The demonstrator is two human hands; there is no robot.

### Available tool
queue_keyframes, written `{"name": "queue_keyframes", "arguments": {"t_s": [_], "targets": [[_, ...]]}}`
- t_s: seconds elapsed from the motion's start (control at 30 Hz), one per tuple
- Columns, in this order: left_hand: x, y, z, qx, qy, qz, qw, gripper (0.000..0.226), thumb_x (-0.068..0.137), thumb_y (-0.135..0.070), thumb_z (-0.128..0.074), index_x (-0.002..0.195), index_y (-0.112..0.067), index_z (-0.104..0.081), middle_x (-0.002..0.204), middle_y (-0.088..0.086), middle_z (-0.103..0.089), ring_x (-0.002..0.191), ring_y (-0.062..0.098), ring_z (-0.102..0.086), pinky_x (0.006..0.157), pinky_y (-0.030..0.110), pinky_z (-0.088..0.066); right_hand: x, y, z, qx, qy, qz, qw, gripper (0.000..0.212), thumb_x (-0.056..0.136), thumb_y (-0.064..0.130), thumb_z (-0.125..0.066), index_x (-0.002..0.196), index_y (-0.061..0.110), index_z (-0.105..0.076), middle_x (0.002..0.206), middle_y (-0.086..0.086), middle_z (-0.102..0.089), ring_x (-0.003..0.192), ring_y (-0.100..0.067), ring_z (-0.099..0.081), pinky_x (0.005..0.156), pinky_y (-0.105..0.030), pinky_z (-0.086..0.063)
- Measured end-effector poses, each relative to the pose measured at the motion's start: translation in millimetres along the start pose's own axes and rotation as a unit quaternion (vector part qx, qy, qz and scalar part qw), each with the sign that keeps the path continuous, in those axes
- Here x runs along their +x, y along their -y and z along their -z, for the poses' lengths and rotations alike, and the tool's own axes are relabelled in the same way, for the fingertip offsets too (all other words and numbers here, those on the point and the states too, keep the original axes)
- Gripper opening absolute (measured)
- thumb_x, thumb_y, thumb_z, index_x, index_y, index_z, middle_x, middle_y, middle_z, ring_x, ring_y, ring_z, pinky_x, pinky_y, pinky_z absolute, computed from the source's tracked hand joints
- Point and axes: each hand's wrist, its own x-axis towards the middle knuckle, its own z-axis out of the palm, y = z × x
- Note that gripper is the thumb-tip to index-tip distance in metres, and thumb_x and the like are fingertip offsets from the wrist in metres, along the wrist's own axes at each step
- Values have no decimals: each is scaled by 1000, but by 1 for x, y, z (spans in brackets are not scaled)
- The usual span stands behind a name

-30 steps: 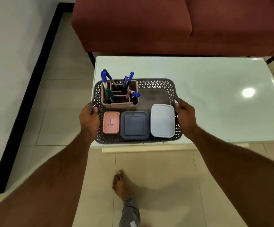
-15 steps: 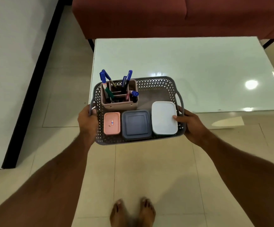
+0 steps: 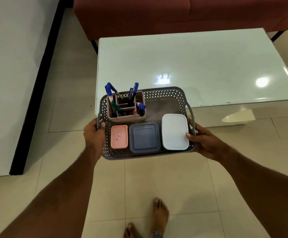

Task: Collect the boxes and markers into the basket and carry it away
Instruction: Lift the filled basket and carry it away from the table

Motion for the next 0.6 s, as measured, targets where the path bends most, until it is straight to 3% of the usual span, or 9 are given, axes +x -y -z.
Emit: {"name": "queue_keyframes", "arguments": {"t_s": [0.23,0.4,0.5,0.6], "targets": [[-22,30,5,3,21,50,999,21,91,-10,-59,106,-17,-74,98,5,-75,94,27,-72,87,52,-58,-14,-32,11,26,-2,-11,1000,72,82,-2,-62,142,37,-51,132,0,-65,115,-26,-65,81,-53,-58],[-29,50,6,-30,47,98,994,18,96,-17,-60,105,-8,-72,96,11,-75,88,27,-72,85,47,-59,-18,-66,18,56,-18,-26,998,73,81,-4,-62,142,35,-52,134,3,-64,121,-28,-61,88,-60,-55],[-39,65,7,-82,79,161,980,13,93,-10,-62,101,-14,-72,98,11,-76,89,29,-74,80,44,-60,-20,-83,20,58,-26,-42,997,75,77,-4,-65,141,34,-53,135,2,-64,121,-29,-62,87,-60,-55],[-49,86,9,-110,150,230,955,35,89,5,-58,108,-23,-68,106,10,-75,96,32,-72,82,49,-59,-20,-99,23,56,-35,-58,996,82,64,3,-77,136,36,-57,131,4,-66,117,-27,-64,87,-60,-55]]}}
